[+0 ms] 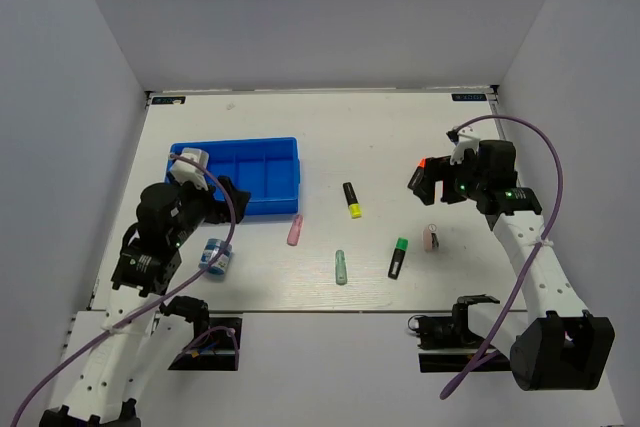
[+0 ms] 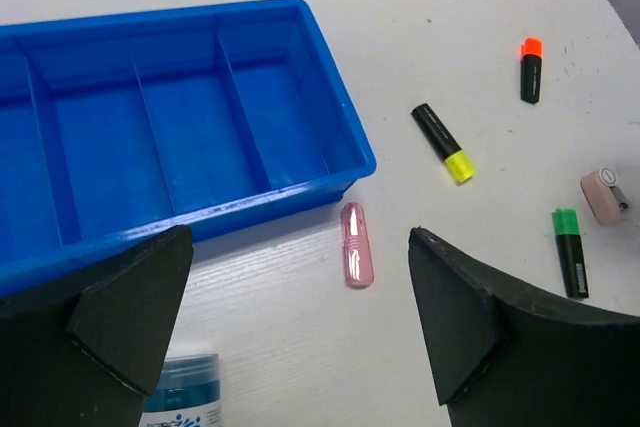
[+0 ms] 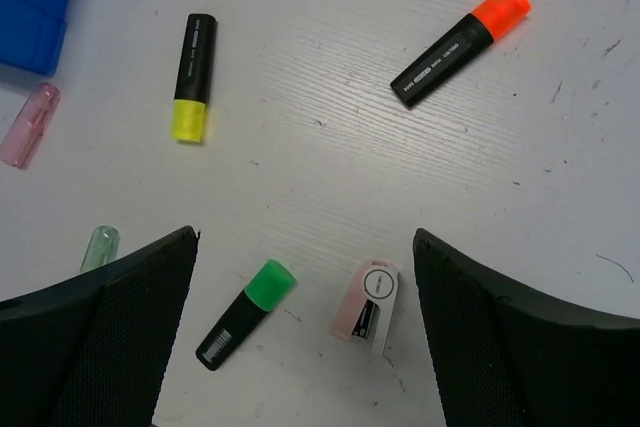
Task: Sort the stationery into containers
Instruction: Pick up the stationery from the center of the board.
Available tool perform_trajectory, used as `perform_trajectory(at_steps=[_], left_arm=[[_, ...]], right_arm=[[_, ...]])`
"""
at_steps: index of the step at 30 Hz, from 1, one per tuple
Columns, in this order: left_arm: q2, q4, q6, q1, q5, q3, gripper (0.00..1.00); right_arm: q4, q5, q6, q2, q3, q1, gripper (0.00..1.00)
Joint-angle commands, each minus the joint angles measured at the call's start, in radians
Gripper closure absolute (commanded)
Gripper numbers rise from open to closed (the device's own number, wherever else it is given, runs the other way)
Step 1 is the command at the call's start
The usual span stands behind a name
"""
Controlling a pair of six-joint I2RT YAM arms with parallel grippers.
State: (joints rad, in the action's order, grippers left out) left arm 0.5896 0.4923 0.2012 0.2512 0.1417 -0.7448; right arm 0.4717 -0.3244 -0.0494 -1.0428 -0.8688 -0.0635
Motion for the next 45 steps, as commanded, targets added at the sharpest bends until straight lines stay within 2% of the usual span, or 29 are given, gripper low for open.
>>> perform_trajectory(at_steps=[1,4,6,7,8,10,11,12,13,14,15,16,17,18,21,24,28,33,37,45], left_arm=[[0.048,0.032,0.027,0.0,0.032,-0.034,0.03],[0.076,0.072,0.063,0.0,0.022,-0.034,0.12],[0.085,0.097,0.107,0.002,0.007,-0.024,0.26],[0.082,0.106,0.119,-0.001,0.001,-0.022,0.33],[0.084,0.129,0.128,0.002,-0.017,-0.018,0.59],[0.099,0.185,0.168,-0.003,-0.027,-0.034,0.84],[0.111,0.207,0.175,0.0,-0.03,-0.047,1.0],[0.114,0.228,0.176,0.0,-0.03,-0.062,1.0],[0.121,0.271,0.169,0.0,-0.025,-0.065,1.0],[0.127,0.313,0.152,0.0,-0.008,-0.074,0.98],[0.127,0.333,0.138,0.002,0.024,-0.076,0.9],[0.127,0.369,0.097,0.002,0.053,-0.07,0.75],[0.131,0.412,0.086,0.0,0.064,-0.062,0.21],[0.131,0.452,0.075,0.003,0.076,-0.061,0.14],[0.186,0.53,0.047,0.006,0.084,-0.041,0.09],[0.275,0.586,0.084,0.046,-0.051,-0.041,0.1],[0.318,0.55,0.087,0.106,-0.186,0.011,0.01],[0.418,0.528,0.093,0.128,-0.321,0.024,0.01],[0.438,0.496,0.086,0.129,-0.392,0.025,0.01],[0.555,0.443,0.046,0.12,-0.455,0.038,0.01]], right_arm=[[-0.039,-0.027,0.01,-0.005,0.005,0.004,0.1],[-0.028,-0.05,-0.041,-0.008,0.011,0.002,0.13],[-0.036,-0.093,-0.09,0.004,0.043,0.001,0.61],[-0.035,-0.116,-0.118,0.006,0.047,0.005,0.89],[-0.045,-0.105,-0.119,0.01,0.057,0.001,1.0],[-0.041,-0.102,-0.118,0.01,0.06,0.002,1.0],[-0.03,-0.102,-0.124,0.007,0.057,0.001,1.0],[-0.021,-0.119,-0.13,0.004,0.051,-0.001,0.58],[-0.016,-0.125,-0.135,0.001,0.053,-0.005,0.3],[0.001,-0.133,-0.132,-0.002,0.047,-0.002,0.12],[0.008,-0.149,-0.133,-0.003,0.042,-0.004,0.09],[0.011,-0.157,-0.138,-0.002,0.044,-0.001,0.09],[0.015,-0.16,-0.136,-0.002,0.05,-0.001,0.09],[0.013,-0.156,-0.139,0.007,0.051,0.001,0.09],[0.015,-0.153,-0.138,0.017,0.056,-0.001,0.09],[0.028,-0.154,-0.133,0.018,0.044,-0.002,0.09],[0.033,-0.148,-0.135,0.038,0.042,0.001,0.09],[0.044,-0.16,-0.139,0.052,0.039,-0.002,0.09],[0.057,-0.174,-0.158,0.053,0.042,0.001,0.09],[0.067,-0.208,-0.158,0.064,0.037,0.001,0.09]])
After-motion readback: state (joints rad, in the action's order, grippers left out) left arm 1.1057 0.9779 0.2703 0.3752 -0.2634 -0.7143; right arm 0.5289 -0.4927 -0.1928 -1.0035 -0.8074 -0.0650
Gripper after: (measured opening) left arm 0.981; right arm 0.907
